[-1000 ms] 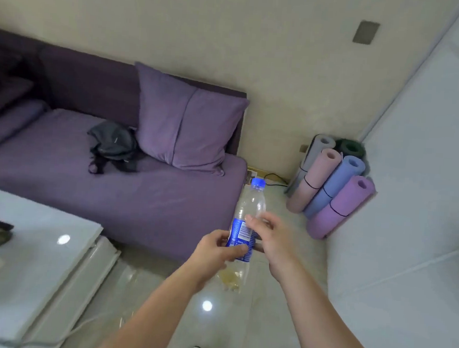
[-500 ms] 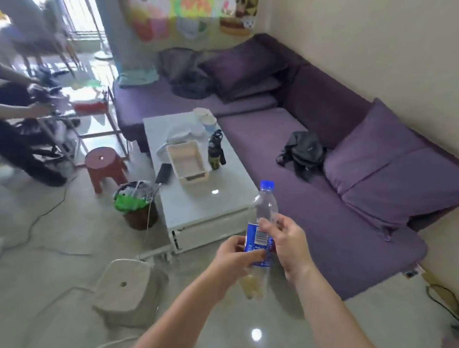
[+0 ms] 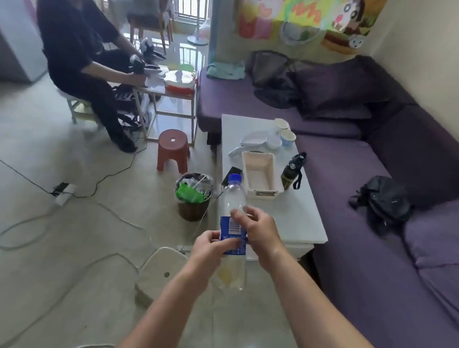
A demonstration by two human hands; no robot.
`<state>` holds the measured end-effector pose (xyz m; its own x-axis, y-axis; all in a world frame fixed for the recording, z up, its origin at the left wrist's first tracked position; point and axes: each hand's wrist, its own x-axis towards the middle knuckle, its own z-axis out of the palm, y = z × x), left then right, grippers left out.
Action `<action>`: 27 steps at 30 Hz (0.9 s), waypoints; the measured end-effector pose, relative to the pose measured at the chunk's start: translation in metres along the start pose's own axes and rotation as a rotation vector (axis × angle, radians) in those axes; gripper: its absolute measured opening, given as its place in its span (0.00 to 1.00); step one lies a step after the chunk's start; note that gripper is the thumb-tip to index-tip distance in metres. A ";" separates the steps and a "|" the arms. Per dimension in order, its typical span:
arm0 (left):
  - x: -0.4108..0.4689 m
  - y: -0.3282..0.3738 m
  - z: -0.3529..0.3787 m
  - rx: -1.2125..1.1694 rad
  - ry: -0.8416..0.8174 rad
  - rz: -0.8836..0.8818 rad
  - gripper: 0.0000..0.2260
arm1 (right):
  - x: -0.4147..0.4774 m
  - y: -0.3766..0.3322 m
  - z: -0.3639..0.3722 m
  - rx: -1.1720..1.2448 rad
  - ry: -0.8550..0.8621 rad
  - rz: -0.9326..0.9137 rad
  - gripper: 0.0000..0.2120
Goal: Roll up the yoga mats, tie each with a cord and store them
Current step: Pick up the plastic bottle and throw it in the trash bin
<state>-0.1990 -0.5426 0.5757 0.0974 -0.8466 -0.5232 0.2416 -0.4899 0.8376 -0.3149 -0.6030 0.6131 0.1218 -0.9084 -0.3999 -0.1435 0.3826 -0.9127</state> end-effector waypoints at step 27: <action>0.524 -0.010 -0.078 -0.275 0.340 -0.540 0.16 | 0.501 0.127 0.080 -0.356 -0.419 0.458 0.25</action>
<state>-0.0750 -0.9654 0.2806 0.1811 -0.3652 -0.9131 0.5729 -0.7155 0.3998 -0.1937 -0.9959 0.2905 0.3297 -0.5013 -0.8000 -0.5732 0.5669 -0.5916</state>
